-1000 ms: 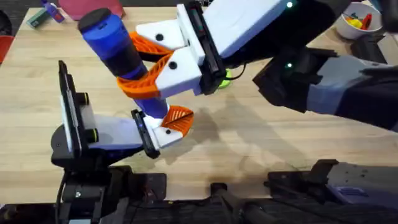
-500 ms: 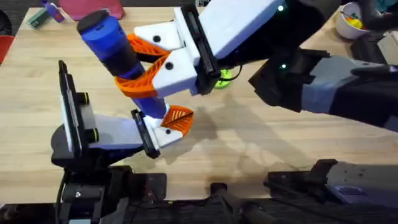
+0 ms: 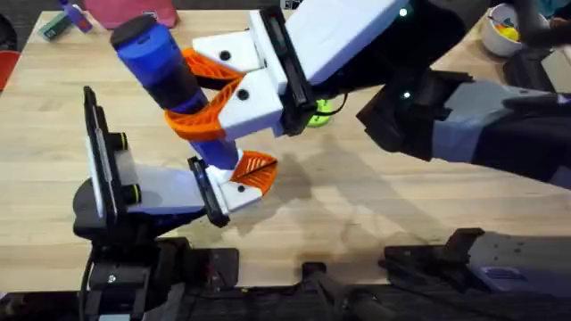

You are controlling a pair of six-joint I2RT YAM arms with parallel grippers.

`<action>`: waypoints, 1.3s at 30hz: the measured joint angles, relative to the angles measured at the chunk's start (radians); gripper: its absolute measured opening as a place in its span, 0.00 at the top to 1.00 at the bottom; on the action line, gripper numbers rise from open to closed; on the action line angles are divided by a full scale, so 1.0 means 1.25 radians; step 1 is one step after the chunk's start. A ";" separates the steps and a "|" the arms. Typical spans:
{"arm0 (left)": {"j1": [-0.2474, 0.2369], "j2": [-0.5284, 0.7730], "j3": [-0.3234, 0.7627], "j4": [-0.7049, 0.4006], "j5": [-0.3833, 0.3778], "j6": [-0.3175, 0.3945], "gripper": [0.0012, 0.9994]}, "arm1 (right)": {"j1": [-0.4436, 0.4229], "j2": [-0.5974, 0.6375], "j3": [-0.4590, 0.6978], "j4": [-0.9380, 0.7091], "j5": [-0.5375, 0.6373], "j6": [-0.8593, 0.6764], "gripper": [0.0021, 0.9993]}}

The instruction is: Pick up the gripper from the table and insert it into the empty holder that is missing its gripper. Then pick up a screw, insert it into the mounting hole, and use the screwdriver to tighten it. Finally, clean up the table by picking up the vegetable and placing it into the bucket.

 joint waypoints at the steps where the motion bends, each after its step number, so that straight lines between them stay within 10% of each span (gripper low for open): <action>1: 0.000 0.000 0.000 0.000 -0.001 0.000 0.98 | 0.001 0.000 0.000 0.004 0.000 0.000 0.98; 24: 0.000 0.000 0.000 0.000 0.000 0.001 0.98 | -0.037 -0.050 0.244 -0.240 -0.003 -0.013 0.98; 30: 0.000 0.000 0.000 0.000 0.000 0.000 0.98 | -0.067 -0.050 0.356 -0.667 0.037 -0.135 0.98; 39: 0.000 0.000 0.000 0.000 0.000 0.001 0.98 | -0.152 -0.055 0.540 -1.292 0.407 -0.493 0.98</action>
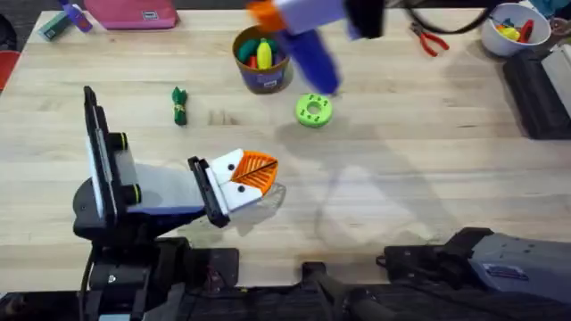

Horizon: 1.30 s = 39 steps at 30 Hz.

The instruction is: Pick up the gripper from the table and insert it into the empty holder that is missing its gripper. Then pick up a screw, insert it into the mounting hole, and use the screwdriver to tighten it. Finally, clean up the table by picking up the vegetable and placing it into the bucket.

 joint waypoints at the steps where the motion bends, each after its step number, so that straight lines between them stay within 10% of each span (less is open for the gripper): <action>1: 0.000 0.000 0.000 0.000 0.000 0.000 0.98 | -0.014 -0.004 0.005 -0.032 0.043 -0.035 0.98; 9: 0.000 0.000 0.000 0.000 0.000 0.000 0.98 | -0.133 0.030 0.011 -0.285 0.290 -0.284 0.98; 22: 0.000 0.000 0.000 0.002 -0.009 0.000 0.98 | -0.300 0.320 0.011 -0.272 0.398 -0.461 0.98; 37: 0.000 0.000 0.000 0.003 -0.022 0.000 0.98 | -0.311 0.543 0.010 -0.209 0.504 -0.534 0.98; 39: 0.000 0.000 0.000 0.004 -0.021 0.000 0.98 | -0.311 0.543 0.010 -0.209 0.509 -0.531 0.86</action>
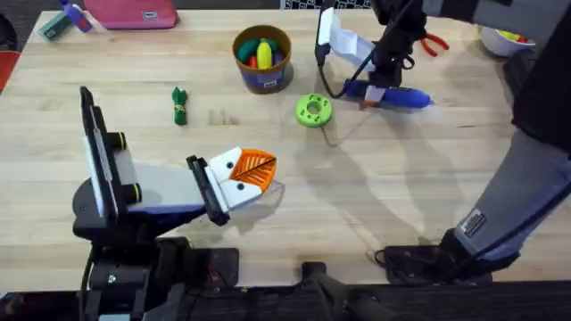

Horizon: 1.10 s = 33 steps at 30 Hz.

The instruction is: Pick up the gripper from the table and insert it into the empty holder that is missing its gripper. Then pick up a screw, insert it into the mounting hole, and use the screwdriver to tighten it. Finally, clean up the table by picking up the vegetable and placing it into the bucket.

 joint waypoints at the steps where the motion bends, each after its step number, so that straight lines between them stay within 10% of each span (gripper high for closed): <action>1: 0.000 0.000 0.000 0.000 0.000 0.000 0.98 | 0.000 0.000 0.000 -0.002 0.003 -0.002 0.69; 5: 0.000 0.000 0.000 0.000 0.000 0.000 0.98 | 0.000 -0.001 0.000 0.001 0.011 0.009 0.13; 7: 0.000 0.000 0.000 0.000 -0.001 0.000 0.98 | 0.000 -0.001 0.000 0.001 0.013 0.023 0.01; 11: 0.000 0.000 0.000 0.000 -0.001 0.004 0.92 | 0.000 -0.005 0.000 0.000 0.013 0.064 0.01; 17: 0.000 0.000 0.000 0.000 -0.001 0.000 0.05 | 0.014 -0.091 0.000 -0.001 0.017 0.122 0.01; 33: 0.000 0.000 0.008 0.001 -0.095 -0.059 0.01 | 0.186 -0.449 0.015 0.028 -0.037 0.555 0.01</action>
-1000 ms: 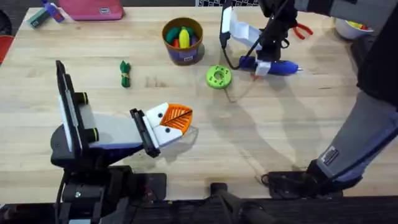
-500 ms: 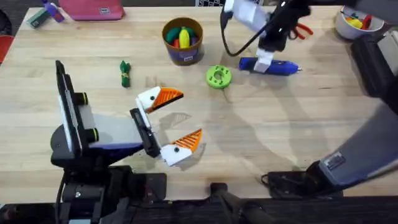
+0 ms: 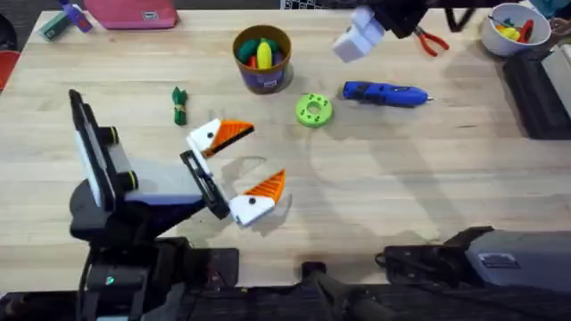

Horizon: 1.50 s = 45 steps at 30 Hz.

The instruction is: Pick up the gripper from the table and insert it into the empty holder that is missing its gripper. Then pick up a screw, insert it into the mounting hole, and use the screwdriver to tighten it. Finally, clean up the table by picking up the vegetable and placing it into the bucket.

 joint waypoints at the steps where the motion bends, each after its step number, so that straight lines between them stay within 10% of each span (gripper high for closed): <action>1: 0.000 0.000 0.018 -0.035 -0.024 -0.001 0.01 | 0.010 -0.019 0.000 -0.005 -0.002 0.040 0.01; 9: 0.000 0.136 0.304 -0.362 -0.244 0.082 0.01 | 0.054 -0.196 -0.025 -0.028 -0.008 0.267 0.01; 16: 0.000 0.340 0.547 -0.542 -0.393 0.123 0.01 | 0.054 -0.363 -0.237 0.002 -0.006 0.379 0.01; 32: 0.057 0.627 0.710 -0.605 -0.583 0.039 0.01 | 0.054 -0.594 -0.515 0.054 -0.005 0.517 0.01; 45: 0.162 1.197 1.041 -0.726 -0.664 0.019 0.01 | 0.054 -0.594 -0.518 0.047 -0.005 0.527 0.01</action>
